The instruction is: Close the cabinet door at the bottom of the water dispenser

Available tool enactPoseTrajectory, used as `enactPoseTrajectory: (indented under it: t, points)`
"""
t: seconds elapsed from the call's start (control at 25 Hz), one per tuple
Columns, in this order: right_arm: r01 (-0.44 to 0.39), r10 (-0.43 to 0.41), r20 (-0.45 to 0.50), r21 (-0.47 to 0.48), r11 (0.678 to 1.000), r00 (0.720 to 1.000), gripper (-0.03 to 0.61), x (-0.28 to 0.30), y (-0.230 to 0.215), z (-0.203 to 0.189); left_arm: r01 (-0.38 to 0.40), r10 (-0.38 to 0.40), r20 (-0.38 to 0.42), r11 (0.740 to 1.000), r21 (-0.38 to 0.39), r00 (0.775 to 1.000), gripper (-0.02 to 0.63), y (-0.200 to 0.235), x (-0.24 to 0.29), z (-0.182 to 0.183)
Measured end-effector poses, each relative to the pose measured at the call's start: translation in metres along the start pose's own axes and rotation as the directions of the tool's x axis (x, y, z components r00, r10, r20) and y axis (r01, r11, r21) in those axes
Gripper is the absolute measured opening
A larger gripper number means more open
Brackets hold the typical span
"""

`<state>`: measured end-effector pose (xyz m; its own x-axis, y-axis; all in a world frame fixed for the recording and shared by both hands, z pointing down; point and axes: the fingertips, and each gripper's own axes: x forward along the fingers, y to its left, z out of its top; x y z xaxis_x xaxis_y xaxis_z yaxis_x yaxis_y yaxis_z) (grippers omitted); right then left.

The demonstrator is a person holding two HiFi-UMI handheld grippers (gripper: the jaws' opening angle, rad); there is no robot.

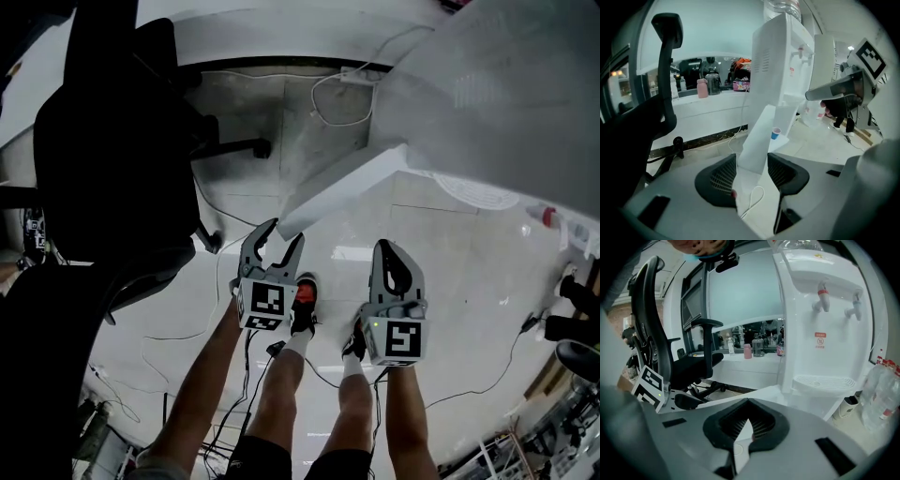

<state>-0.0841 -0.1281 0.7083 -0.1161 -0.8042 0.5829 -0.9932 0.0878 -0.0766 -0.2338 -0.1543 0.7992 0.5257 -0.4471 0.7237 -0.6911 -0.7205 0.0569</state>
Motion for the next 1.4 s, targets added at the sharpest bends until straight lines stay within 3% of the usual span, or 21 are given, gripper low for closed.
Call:
enactPoseTrajectory:
  t: [0.2,0.52,0.68,0.92,1.4]
  points:
    - [0.019,-0.019,-0.006,0.015,1.000,1.000,0.012,-0.007,-0.004,-0.013,-0.021,0.020,0.015,0.999,0.031,1.000,0.213,-0.004,-0.001,-0.002]
    - [0.020,-0.020,-0.001,0.013,1.000,1.000,0.012,-0.027,-0.021,-0.024,-0.057,0.057,0.004,0.998,-0.032,0.998,0.210,-0.024,-0.007,-0.009]
    - [-0.003,0.003,0.022,-0.003,1.000,1.000,0.012,-0.037,-0.028,-0.024,-0.061,0.062,0.014,0.995,-0.084,0.998,0.207,-0.049,-0.011,-0.015]
    - [-0.022,0.022,0.023,-0.017,1.000,0.999,0.012,-0.064,-0.047,-0.042,-0.068,0.071,0.032,0.993,-0.101,0.997,0.196,-0.094,-0.013,-0.020]
    - [-0.006,0.005,0.018,0.045,0.999,1.000,0.012,-0.109,-0.102,-0.084,-0.038,0.044,0.033,0.988,-0.151,0.999,0.206,-0.168,-0.004,-0.016]
